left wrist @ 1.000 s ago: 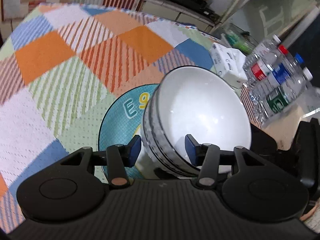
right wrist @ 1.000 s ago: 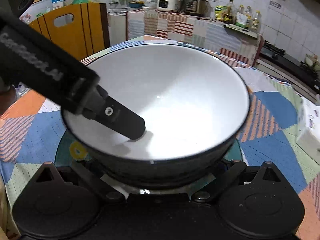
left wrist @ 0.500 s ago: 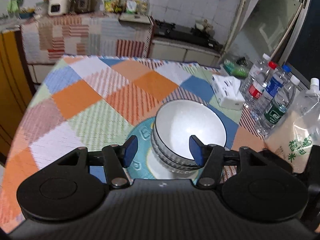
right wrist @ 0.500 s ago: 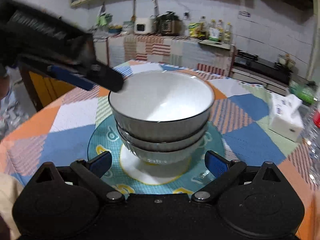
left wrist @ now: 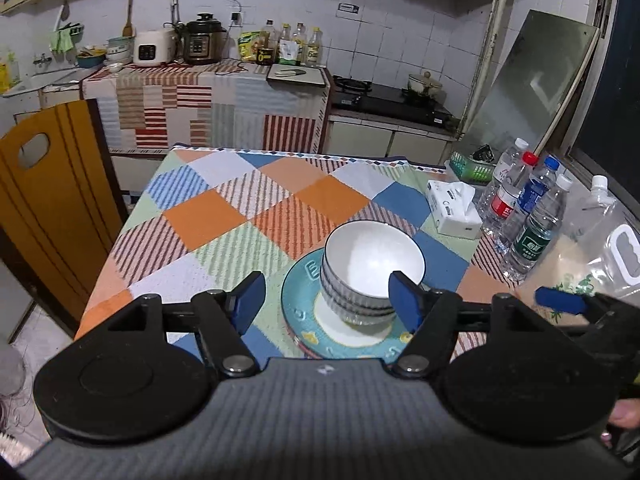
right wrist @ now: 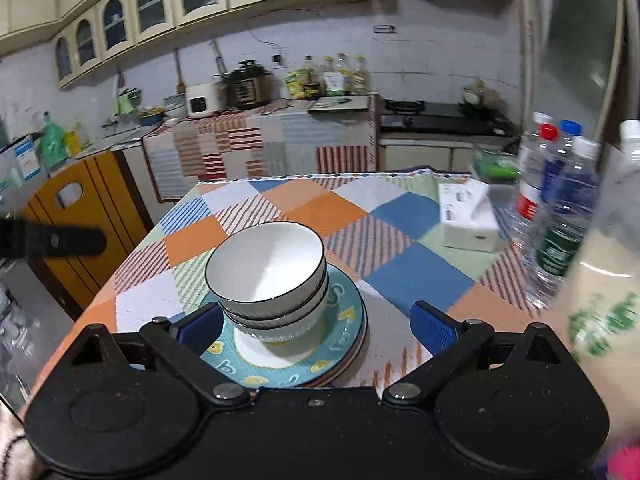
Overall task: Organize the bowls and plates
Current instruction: 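Open both grippers and lift away from the bowls on the plates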
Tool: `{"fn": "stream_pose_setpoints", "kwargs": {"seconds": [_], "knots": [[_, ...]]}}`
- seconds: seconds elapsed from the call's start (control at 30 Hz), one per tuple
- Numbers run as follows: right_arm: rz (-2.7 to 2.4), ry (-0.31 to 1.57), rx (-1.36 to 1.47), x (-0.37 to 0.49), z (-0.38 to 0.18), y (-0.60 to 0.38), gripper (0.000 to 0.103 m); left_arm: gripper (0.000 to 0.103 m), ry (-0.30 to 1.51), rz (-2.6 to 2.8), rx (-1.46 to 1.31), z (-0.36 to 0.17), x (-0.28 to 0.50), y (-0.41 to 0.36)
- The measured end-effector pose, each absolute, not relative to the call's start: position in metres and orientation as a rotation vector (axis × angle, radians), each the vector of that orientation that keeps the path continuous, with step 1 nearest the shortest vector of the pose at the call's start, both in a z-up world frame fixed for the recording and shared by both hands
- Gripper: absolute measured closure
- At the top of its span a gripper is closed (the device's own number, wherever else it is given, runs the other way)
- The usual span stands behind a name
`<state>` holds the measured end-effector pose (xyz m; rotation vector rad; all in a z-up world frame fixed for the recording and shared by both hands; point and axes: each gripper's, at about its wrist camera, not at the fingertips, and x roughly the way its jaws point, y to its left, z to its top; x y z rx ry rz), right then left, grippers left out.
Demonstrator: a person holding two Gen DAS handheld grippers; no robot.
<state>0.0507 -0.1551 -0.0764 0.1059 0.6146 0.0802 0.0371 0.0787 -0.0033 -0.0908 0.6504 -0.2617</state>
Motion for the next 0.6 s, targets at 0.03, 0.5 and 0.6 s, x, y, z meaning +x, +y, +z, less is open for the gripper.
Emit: {"fn": "stream_pose_setpoints", "kwargs": {"seconds": [0.03,0.5,0.6], "knots": [[0.079,0.619,0.112,0.047,-0.071,-0.155,0.002,0.036,0.650,-0.256,-0.100,-0.002,0.032,0.081],[0.002,0.648,0.013,-0.004,-0.033,-0.131,0.001,0.010,0.662,-0.112,-0.023,-0.005,-0.005,0.100],[-0.015,0.665,0.026,-0.010,-0.031,-0.131,0.001,0.009,0.667,-0.096,-0.010,-0.007,-0.011,0.104]]}}
